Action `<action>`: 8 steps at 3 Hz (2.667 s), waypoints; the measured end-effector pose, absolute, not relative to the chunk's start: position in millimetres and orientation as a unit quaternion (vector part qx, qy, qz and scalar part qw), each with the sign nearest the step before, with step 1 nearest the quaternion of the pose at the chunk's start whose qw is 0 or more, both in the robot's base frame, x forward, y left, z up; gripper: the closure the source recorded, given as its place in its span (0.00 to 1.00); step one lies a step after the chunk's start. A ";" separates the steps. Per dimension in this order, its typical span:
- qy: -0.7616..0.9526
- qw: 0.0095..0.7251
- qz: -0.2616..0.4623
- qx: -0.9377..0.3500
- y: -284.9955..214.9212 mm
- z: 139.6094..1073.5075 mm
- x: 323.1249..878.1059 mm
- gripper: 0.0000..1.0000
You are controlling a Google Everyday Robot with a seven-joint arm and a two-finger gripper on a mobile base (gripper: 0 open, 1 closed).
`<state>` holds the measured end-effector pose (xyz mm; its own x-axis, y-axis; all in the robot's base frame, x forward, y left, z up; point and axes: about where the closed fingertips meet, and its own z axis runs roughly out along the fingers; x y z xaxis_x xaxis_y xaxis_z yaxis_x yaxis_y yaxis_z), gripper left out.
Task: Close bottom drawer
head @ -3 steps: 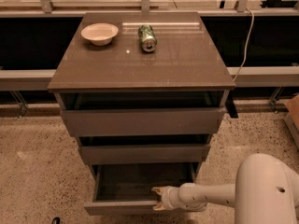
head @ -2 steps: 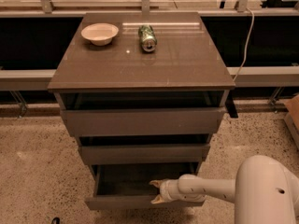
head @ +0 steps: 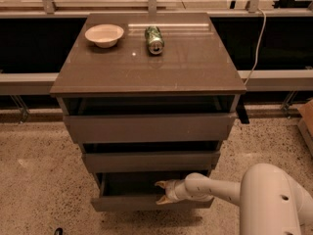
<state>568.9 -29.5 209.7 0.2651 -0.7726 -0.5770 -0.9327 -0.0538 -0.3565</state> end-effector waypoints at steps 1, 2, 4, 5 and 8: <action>0.589 0.348 0.123 -0.719 -24.9 209.0 583.8 0.46; 0.579 0.358 0.127 -0.722 -23.1 215.5 589.9 0.32; 0.568 0.382 0.126 -0.719 -29.5 232.0 586.2 0.11; 0.580 0.377 0.132 -0.710 -44.7 223.5 565.3 0.24; 0.563 0.411 0.249 -0.673 -58.4 181.1 512.9 0.75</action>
Offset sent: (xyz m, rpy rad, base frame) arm 0.0297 0.0031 0.0183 0.0554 -0.0384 0.0499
